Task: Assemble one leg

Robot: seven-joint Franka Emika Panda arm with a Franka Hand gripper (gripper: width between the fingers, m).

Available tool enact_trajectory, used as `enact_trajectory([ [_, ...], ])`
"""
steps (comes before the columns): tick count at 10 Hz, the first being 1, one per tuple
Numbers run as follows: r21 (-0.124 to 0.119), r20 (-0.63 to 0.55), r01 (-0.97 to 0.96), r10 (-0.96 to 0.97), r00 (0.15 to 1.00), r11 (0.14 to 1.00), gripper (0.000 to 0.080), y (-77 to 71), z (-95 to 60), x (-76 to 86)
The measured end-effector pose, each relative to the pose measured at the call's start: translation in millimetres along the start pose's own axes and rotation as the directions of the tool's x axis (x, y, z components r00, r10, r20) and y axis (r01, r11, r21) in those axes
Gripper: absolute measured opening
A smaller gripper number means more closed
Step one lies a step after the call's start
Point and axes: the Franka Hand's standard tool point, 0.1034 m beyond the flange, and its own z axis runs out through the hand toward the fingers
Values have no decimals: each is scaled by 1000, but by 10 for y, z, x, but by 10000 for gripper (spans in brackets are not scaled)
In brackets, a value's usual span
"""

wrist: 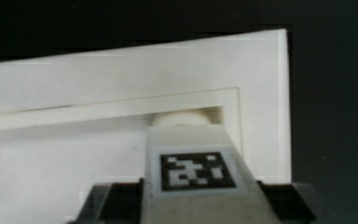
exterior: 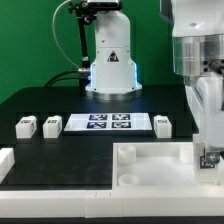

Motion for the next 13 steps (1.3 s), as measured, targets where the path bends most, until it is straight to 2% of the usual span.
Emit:
enact_trajectory([
  [1, 0, -1, 21, -21, 1000, 1000, 296, 0, 1, 1],
  [2, 14, -10, 145, -145, 989, 989, 363, -17, 4, 4],
  [3, 56, -37, 342, -341, 939, 938, 547, -46, 22, -5],
  [4, 66, -56, 503, -500, 864, 862, 617, -38, 39, 6],
  [6, 54, -67, 642, -638, 767, 765, 643, -42, 39, 22],
  [8, 21, -90, 819, -815, 573, 574, 648, -47, 35, 41],
  [9, -23, -108, 926, -922, 372, 376, 649, -40, 5, -31],
  [10, -61, -71, 997, -997, 42, 47, 649, -60, -94, -118],
  [12, -61, -63, 993, -993, 96, 100, 649, -52, -70, -97],
  [13, -57, -64, 990, -990, 125, 129, 547, -51, -70, -99],
])
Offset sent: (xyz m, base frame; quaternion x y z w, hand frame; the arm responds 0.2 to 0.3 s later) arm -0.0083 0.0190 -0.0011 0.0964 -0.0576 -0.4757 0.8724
